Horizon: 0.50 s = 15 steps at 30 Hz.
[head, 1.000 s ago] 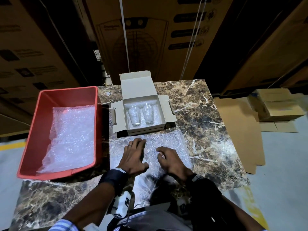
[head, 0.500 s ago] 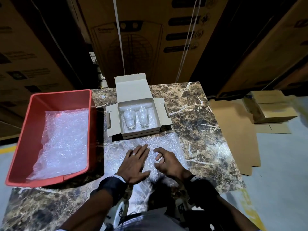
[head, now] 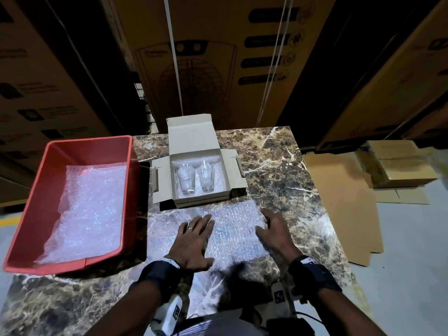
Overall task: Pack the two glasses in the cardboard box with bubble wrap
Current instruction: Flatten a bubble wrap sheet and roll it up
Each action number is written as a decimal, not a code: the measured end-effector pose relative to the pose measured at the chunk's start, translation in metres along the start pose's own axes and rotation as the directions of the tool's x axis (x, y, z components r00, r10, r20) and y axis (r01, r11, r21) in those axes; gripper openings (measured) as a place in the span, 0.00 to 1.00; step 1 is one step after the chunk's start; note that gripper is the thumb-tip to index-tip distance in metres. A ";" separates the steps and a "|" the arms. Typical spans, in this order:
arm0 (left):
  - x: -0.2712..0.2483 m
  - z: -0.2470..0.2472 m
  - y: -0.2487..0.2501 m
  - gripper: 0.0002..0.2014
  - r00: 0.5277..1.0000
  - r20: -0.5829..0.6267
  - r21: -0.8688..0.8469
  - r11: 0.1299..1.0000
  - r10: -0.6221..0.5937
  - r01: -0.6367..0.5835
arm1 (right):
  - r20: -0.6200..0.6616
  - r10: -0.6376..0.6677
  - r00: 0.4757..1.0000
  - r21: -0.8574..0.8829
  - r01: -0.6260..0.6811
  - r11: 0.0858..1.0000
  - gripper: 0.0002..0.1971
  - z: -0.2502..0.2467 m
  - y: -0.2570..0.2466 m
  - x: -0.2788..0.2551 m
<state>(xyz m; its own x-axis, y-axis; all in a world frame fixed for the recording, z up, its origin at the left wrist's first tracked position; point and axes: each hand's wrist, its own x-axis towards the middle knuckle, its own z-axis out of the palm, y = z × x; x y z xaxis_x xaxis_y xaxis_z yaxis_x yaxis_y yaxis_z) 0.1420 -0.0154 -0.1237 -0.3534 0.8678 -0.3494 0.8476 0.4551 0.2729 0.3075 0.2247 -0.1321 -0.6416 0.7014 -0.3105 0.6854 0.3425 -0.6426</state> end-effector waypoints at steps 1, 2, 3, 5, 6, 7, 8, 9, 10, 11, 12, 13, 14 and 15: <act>0.000 -0.002 0.002 0.57 1.000 0.009 -0.001 1.000 -0.007 0.007 | 0.008 0.005 1.000 -0.099 -0.004 0.995 0.30 -0.001 0.002 -0.001; 0.000 -0.004 0.003 0.57 1.000 0.015 0.000 1.000 -0.014 0.014 | 0.002 0.022 1.000 -0.139 -0.021 0.990 0.30 -0.001 0.001 -0.002; 0.000 -0.006 0.004 0.58 1.000 0.016 0.003 1.000 -0.021 0.021 | -0.008 0.035 0.999 -0.146 -0.036 0.989 0.29 -0.001 0.001 -0.004; 0.001 -0.008 0.006 0.58 0.999 0.011 -0.005 0.999 -0.033 0.033 | -0.024 0.026 0.999 -0.125 -0.029 0.992 0.25 -0.001 -0.001 -0.007; 0.001 -0.008 0.007 0.59 0.999 0.006 -0.018 0.999 -0.038 0.038 | -0.028 0.023 0.999 -0.099 -0.026 0.995 0.21 -0.001 -0.002 -0.007; 0.002 -0.008 0.007 0.59 0.999 0.000 -0.033 0.999 -0.042 0.042 | -0.029 0.032 0.999 -0.042 -0.033 0.999 0.17 -0.001 -0.003 -0.008; 0.002 -0.009 0.007 0.59 0.999 -0.003 -0.046 0.998 -0.045 0.045 | -0.016 0.065 0.998 0.032 -0.065 0.997 0.13 -0.001 -0.004 -0.008; 0.003 -0.009 0.007 0.59 0.999 -0.004 -0.057 0.997 -0.048 0.048 | 0.007 0.096 0.995 0.103 -0.097 0.990 0.11 -0.001 -0.006 -0.009; 0.003 -0.009 0.007 0.59 0.999 -0.006 -0.068 0.996 -0.051 0.051 | 0.033 0.122 0.992 0.169 -0.126 0.978 0.11 -0.001 -0.006 -0.009; 0.004 -0.010 0.008 0.59 0.999 -0.007 -0.081 0.995 -0.054 0.053 | 0.053 0.143 0.988 0.230 -0.151 0.961 0.11 -0.002 -0.008 -0.010; 0.004 -0.010 0.008 0.59 0.998 -0.007 -0.097 0.994 -0.055 0.054 | 0.062 0.161 0.985 0.290 -0.172 0.941 0.11 -0.004 -0.009 -0.011; 0.004 -0.011 0.009 0.59 0.998 -0.008 -0.115 0.992 -0.054 0.053 | 0.067 0.170 0.983 0.343 -0.182 0.921 0.10 -0.007 -0.011 -0.012; 0.005 -0.010 0.009 0.59 0.999 -0.013 -0.130 0.990 -0.053 0.051 | 0.064 0.176 0.982 0.388 -0.187 0.902 0.08 -0.011 -0.012 -0.013; 0.006 -0.010 0.010 0.59 0.998 -0.026 -0.141 0.989 -0.050 0.046 | 0.058 0.174 0.983 0.412 -0.182 0.893 0.07 -0.014 -0.013 -0.014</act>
<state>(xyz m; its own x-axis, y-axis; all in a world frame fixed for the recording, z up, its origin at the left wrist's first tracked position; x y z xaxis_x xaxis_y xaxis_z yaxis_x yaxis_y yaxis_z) 0.1440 -0.0032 -0.1138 -0.4057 0.8486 -0.3396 0.7659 0.5184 0.3803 0.3127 0.2190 -0.1098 -0.5316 0.7128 -0.4575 0.5869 -0.0795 -0.8057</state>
